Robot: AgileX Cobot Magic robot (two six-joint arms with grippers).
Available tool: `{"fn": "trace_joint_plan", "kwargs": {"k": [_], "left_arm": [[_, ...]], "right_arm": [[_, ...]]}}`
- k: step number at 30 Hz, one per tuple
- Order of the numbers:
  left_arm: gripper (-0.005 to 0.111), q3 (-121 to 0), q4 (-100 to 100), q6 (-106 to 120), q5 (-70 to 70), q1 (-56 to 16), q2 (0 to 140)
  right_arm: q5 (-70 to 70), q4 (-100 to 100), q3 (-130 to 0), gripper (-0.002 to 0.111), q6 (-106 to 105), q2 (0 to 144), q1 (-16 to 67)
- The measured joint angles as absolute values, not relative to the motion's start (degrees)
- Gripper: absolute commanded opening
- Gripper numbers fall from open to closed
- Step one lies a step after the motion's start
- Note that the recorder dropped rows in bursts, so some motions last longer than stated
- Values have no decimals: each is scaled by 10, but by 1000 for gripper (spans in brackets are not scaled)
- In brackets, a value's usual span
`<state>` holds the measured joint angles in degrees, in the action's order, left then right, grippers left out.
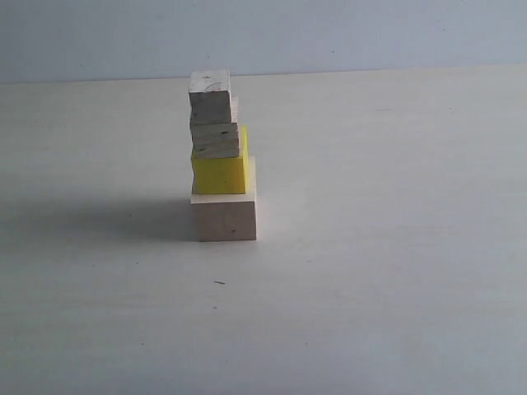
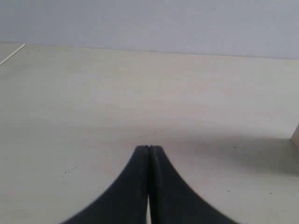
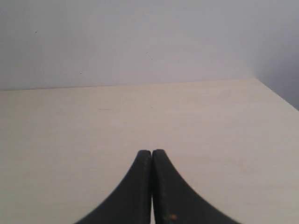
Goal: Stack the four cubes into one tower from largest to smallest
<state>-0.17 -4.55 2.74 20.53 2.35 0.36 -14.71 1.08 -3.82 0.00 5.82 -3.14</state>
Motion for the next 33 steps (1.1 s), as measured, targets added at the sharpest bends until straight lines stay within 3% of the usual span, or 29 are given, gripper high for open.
{"fn": "trace_joint_plan", "kwargs": {"k": [33], "left_arm": [[0,-2,-45,27,205,24,4]], "right_arm": [[-194,6,-2,0,0,4,-8]]}}
